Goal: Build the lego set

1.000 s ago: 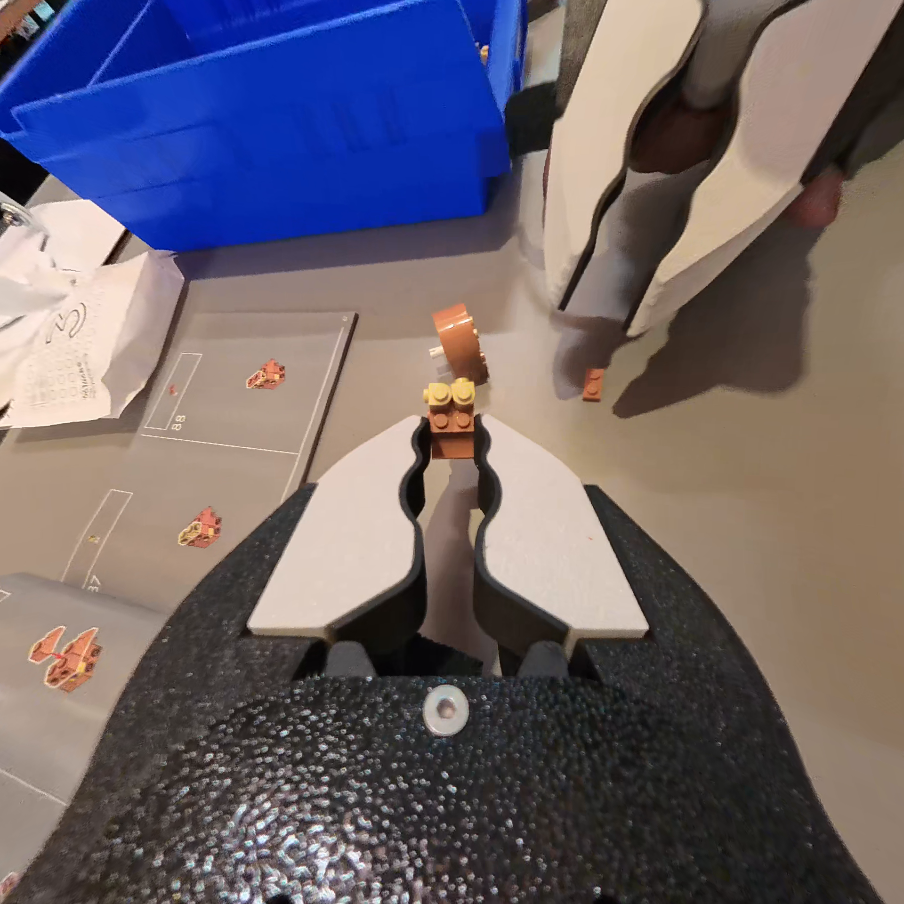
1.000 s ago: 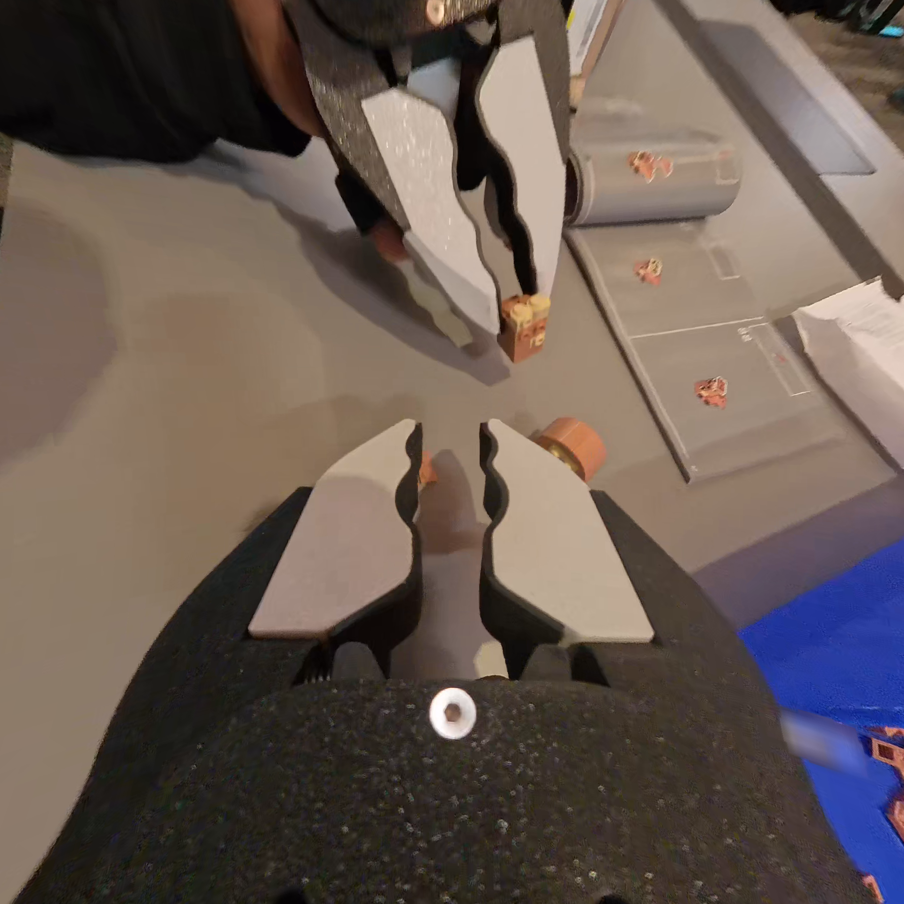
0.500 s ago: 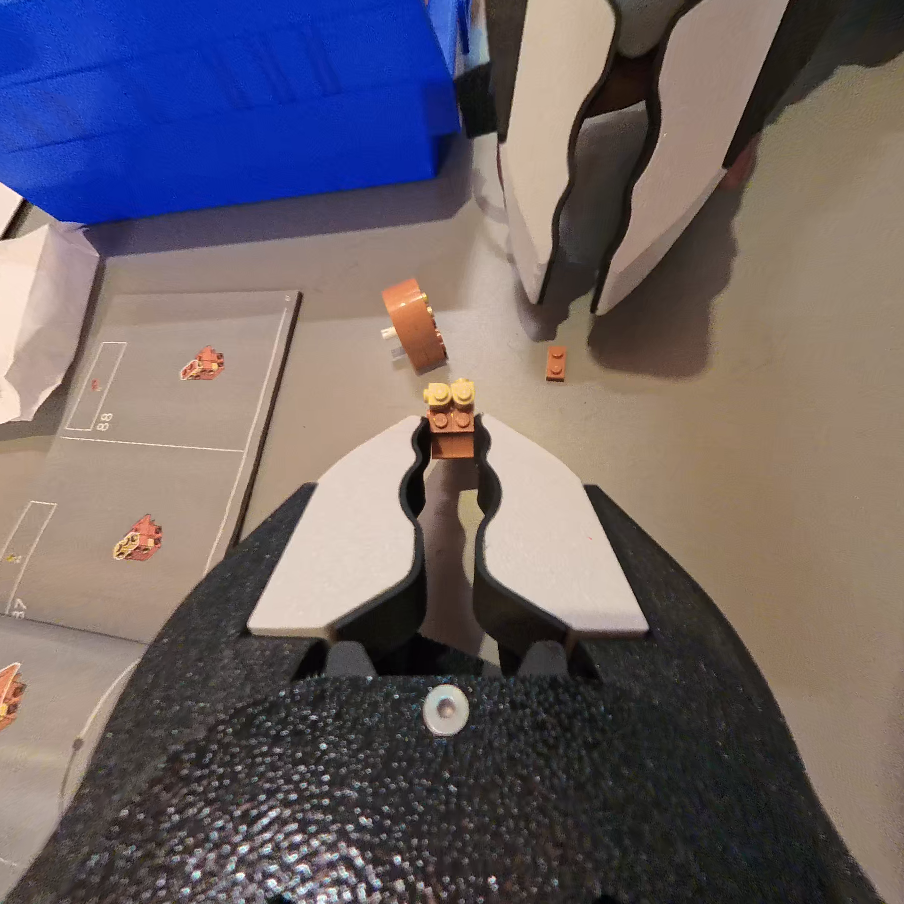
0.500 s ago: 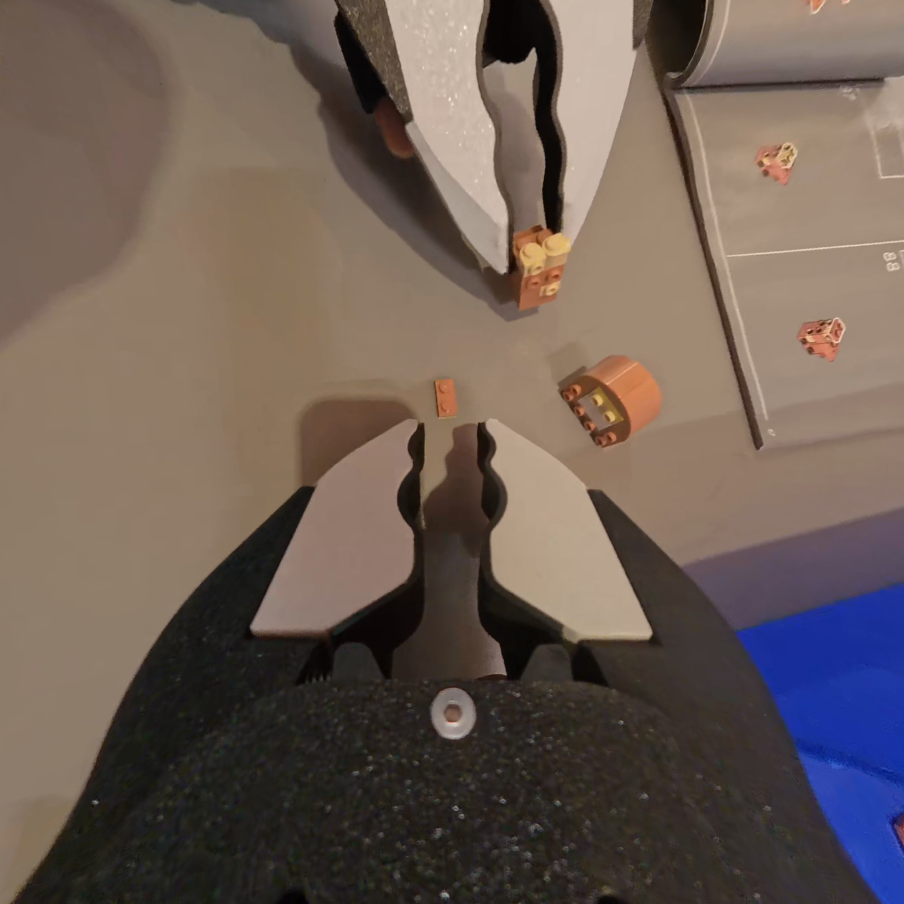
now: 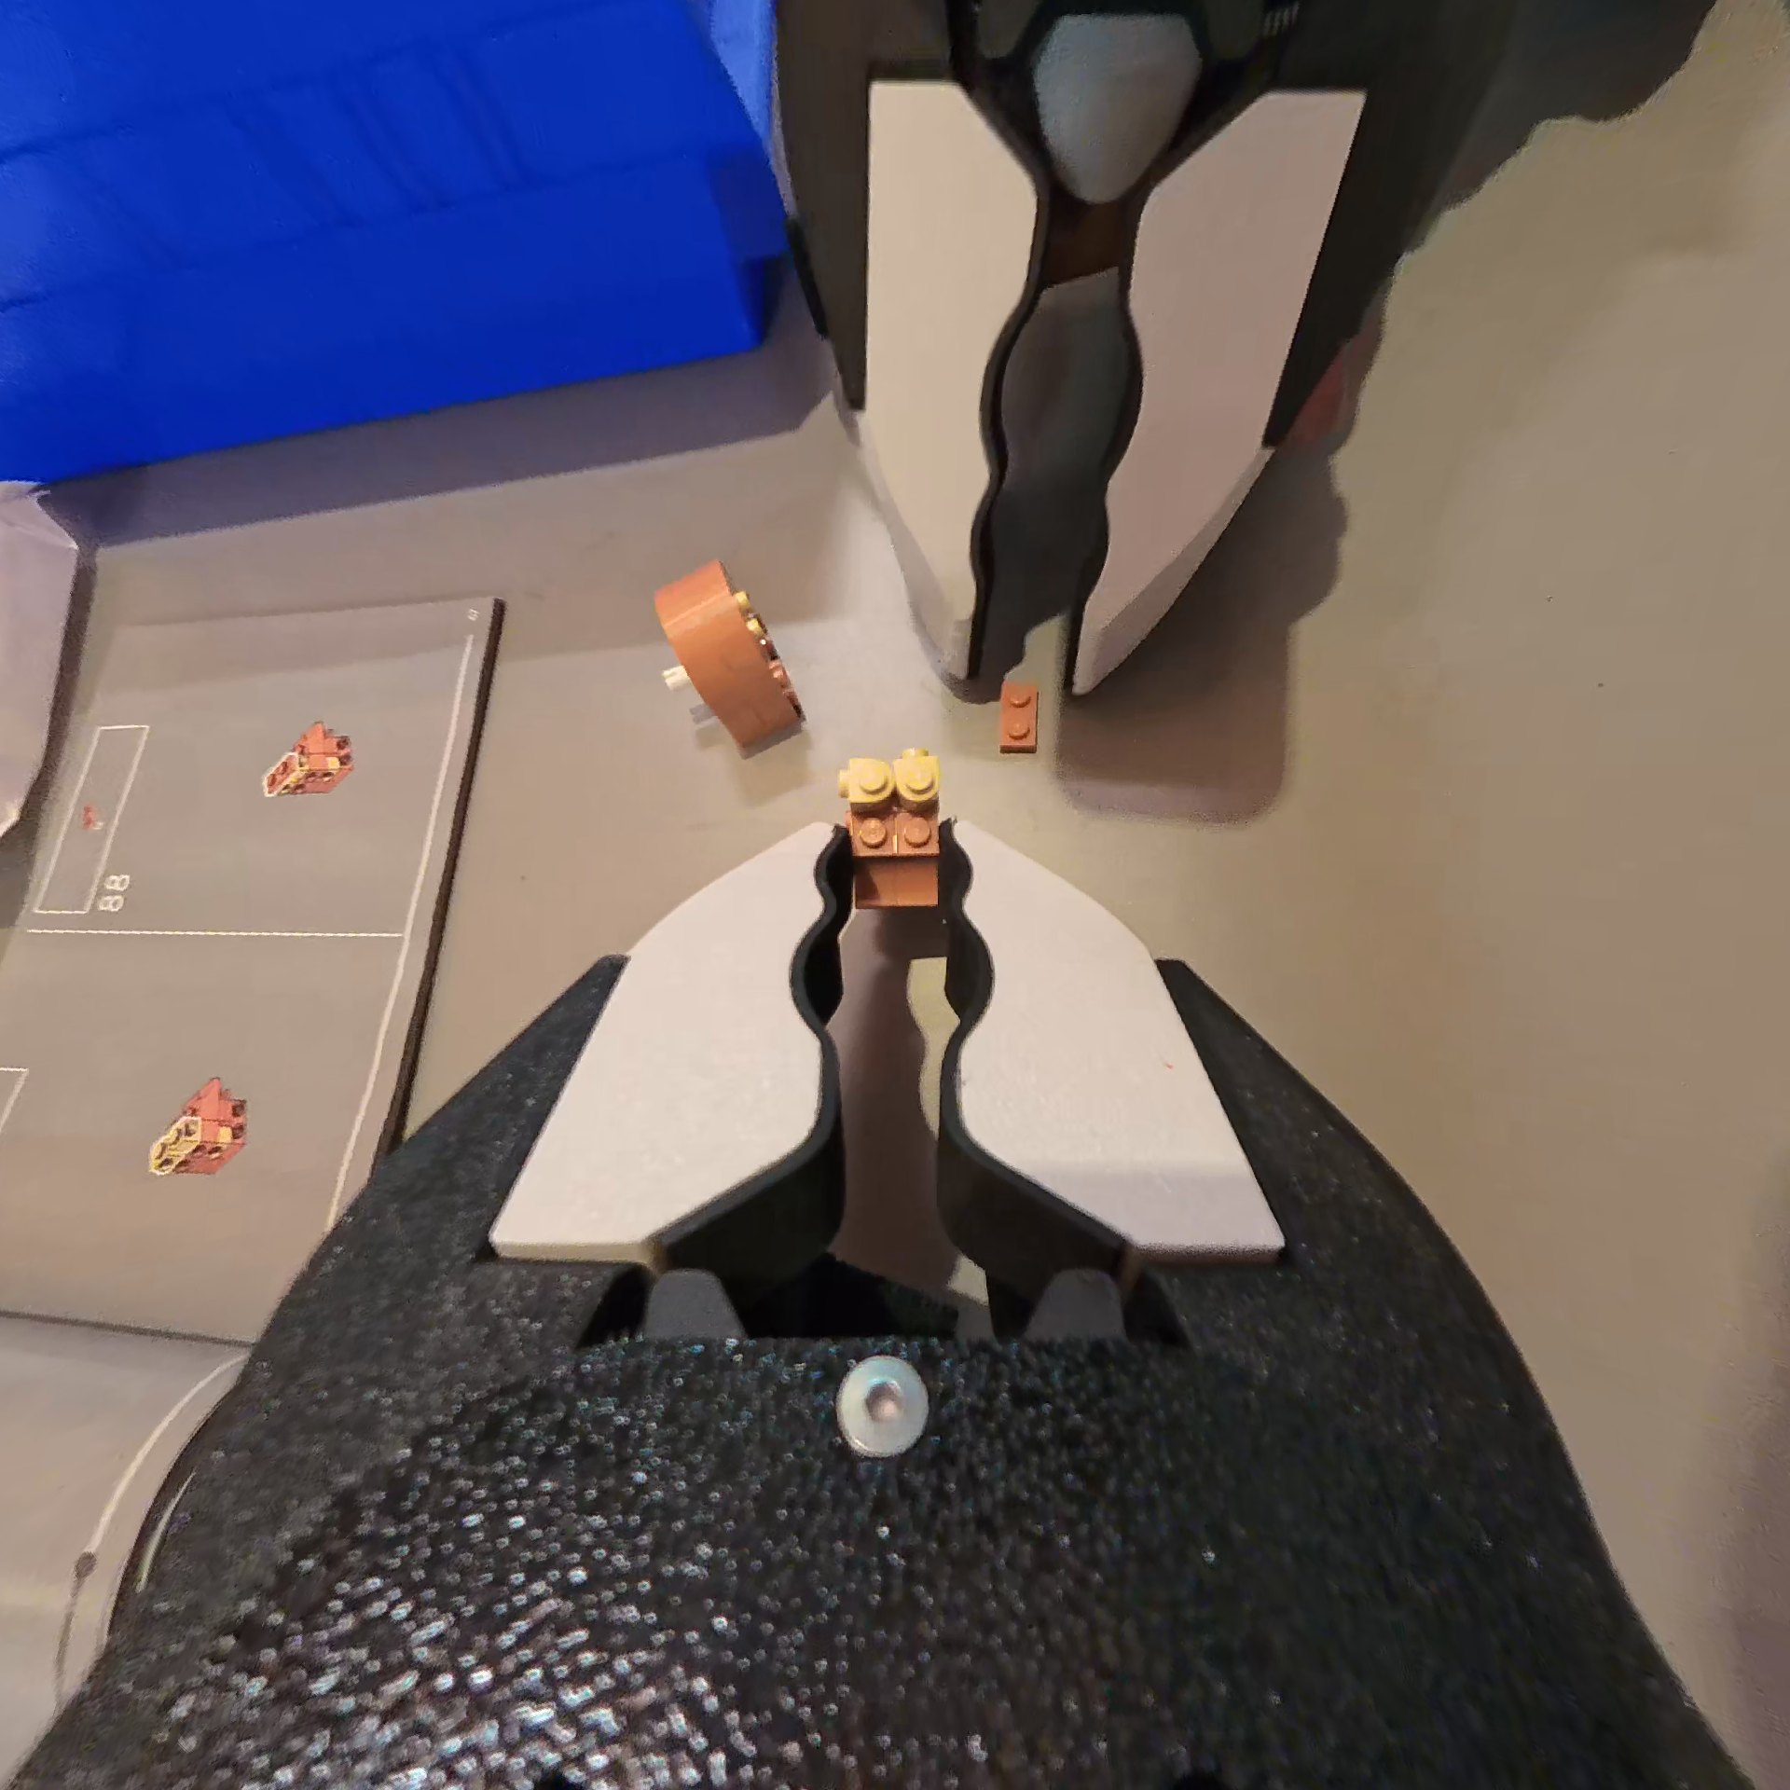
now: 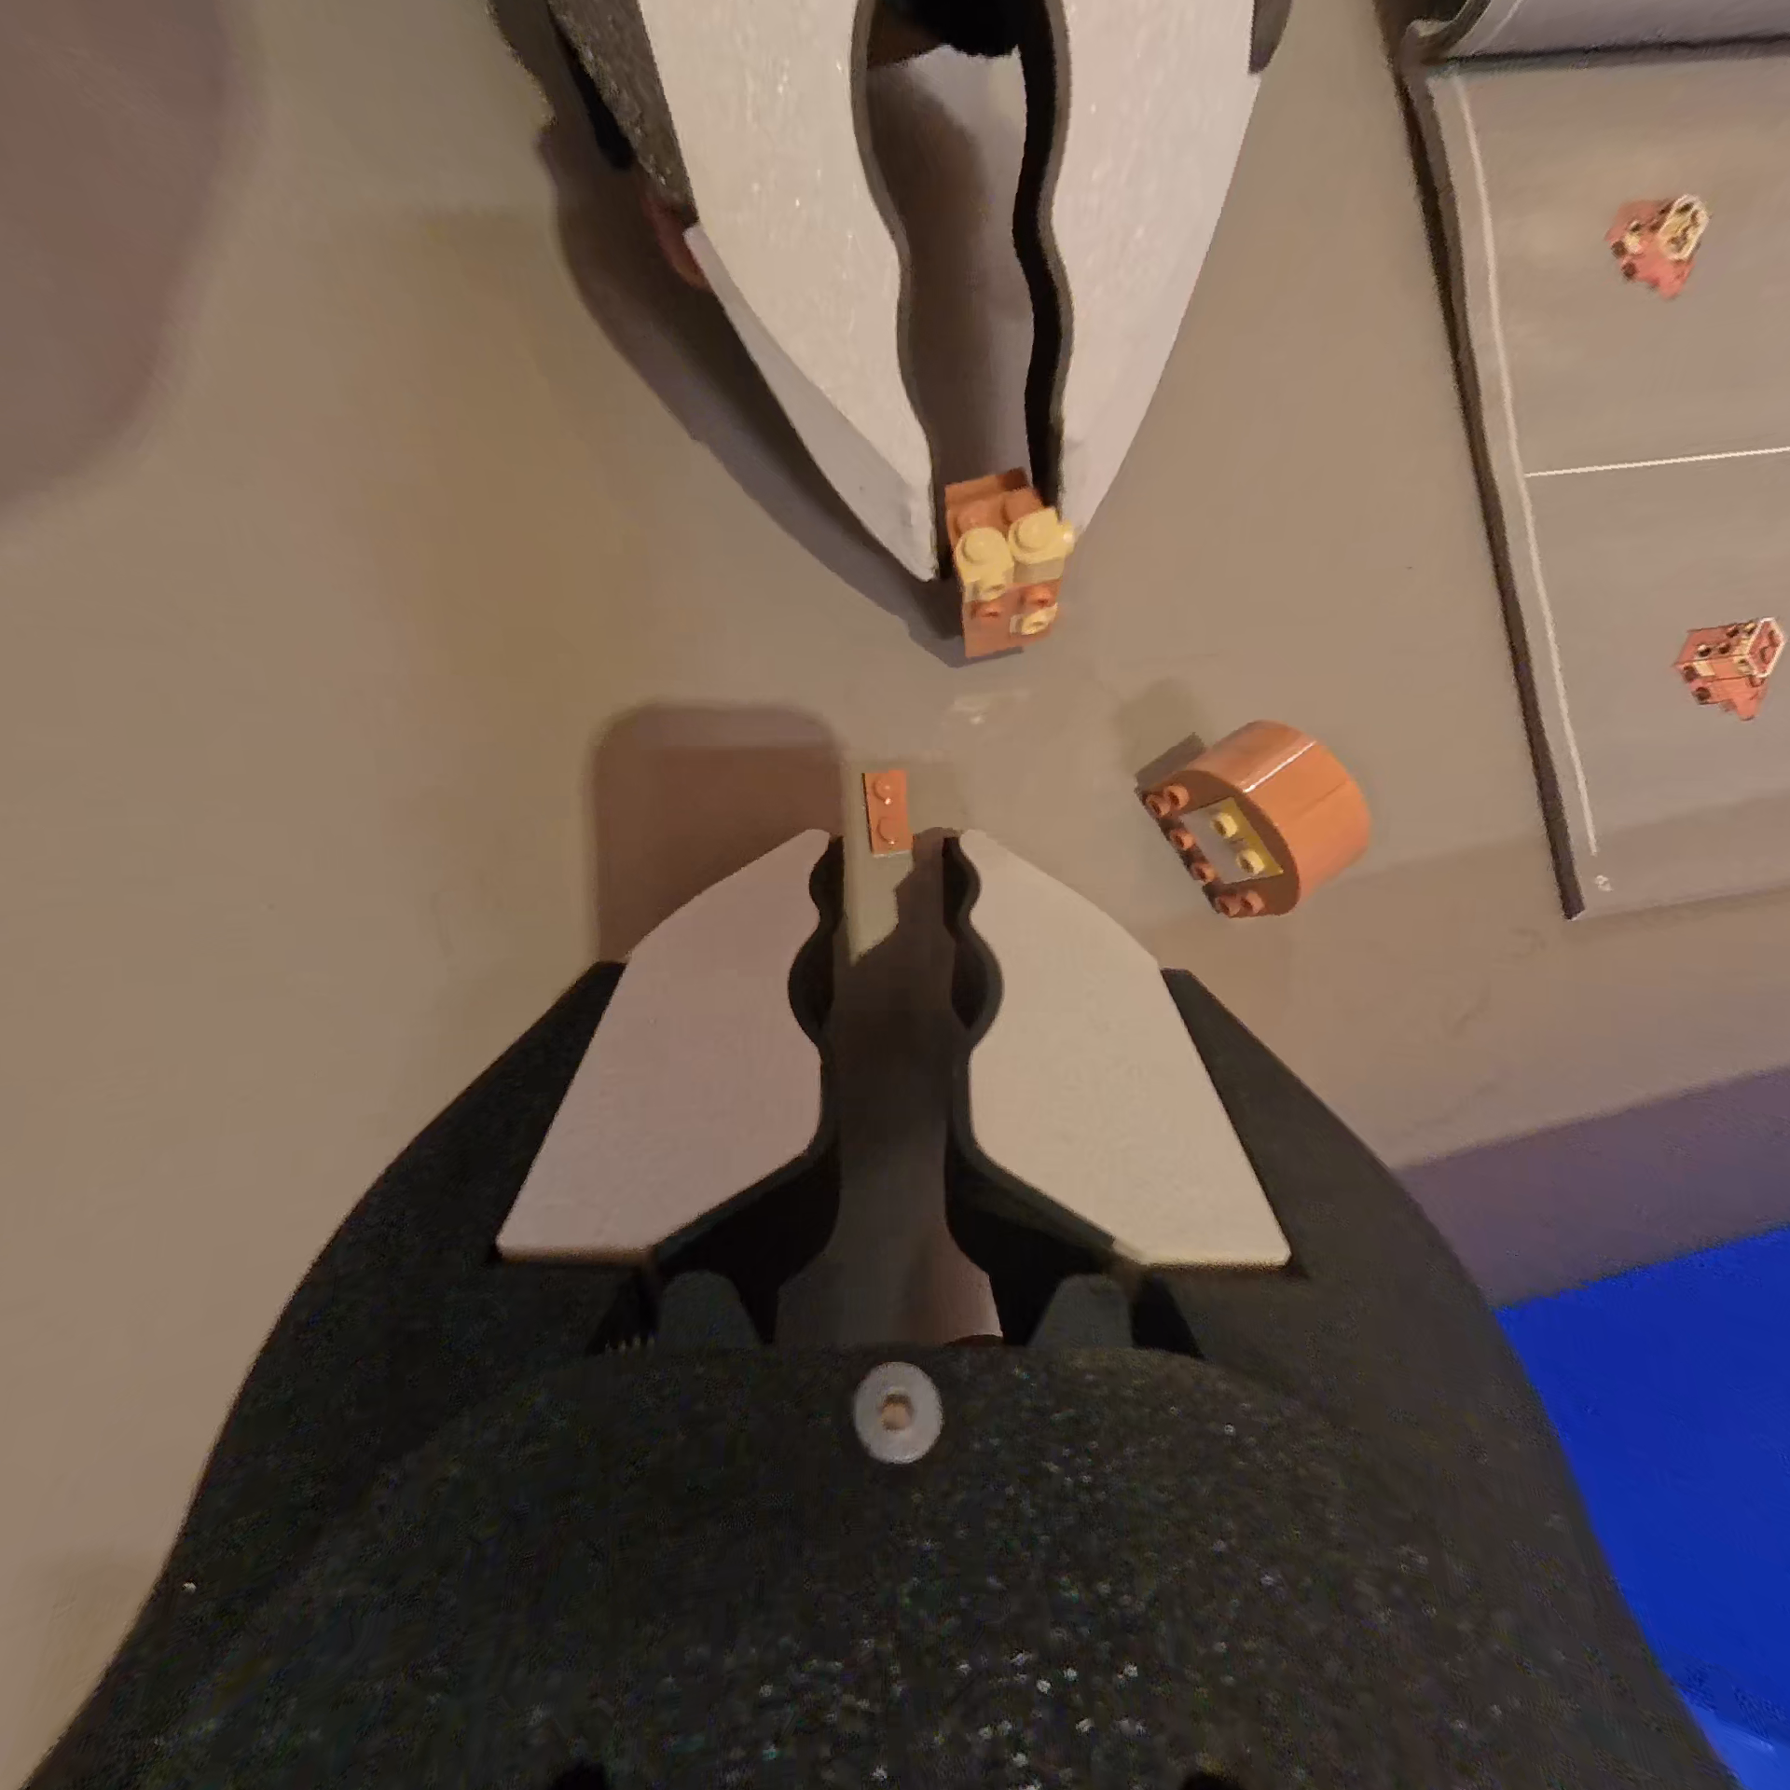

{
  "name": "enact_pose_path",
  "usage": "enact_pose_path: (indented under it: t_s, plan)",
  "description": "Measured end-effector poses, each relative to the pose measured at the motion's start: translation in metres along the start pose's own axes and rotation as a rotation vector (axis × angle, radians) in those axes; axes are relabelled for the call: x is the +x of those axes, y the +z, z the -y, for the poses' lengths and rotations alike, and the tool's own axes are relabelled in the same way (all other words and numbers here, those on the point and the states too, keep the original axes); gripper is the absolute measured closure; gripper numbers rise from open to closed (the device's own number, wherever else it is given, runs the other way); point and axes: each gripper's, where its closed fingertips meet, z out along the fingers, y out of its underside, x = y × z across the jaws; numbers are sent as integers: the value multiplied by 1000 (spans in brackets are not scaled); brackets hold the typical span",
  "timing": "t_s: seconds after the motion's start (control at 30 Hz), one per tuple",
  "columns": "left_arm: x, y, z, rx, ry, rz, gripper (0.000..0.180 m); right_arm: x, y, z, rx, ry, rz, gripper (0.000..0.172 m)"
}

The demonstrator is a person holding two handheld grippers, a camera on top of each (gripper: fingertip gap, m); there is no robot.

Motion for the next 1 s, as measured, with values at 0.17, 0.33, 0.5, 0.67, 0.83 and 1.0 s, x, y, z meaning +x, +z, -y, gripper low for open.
enact_pose_path:
  t_s: [0.17,0.33,0.5,0.67,0.83,1.0]
  plan:
    - [5,1,0,-8,9,-19,164,1,2,1,-8,19,15,156]
    - [9,2,-2,-20,18,-42,164,-1,4,2,-6,34,57,164]
    - [15,2,-2,-23,27,-78,164,-4,3,3,1,-7,77,164]
    - [24,2,-2,-12,30,-143,164,-15,-17,29,154,-121,142,164]
    - [40,0,-1,0,72,-230,164,-29,-29,48,193,-315,198,164]
    - [53,-2,-3,-7,119,-294,164,-36,-21,50,130,-447,259,164]
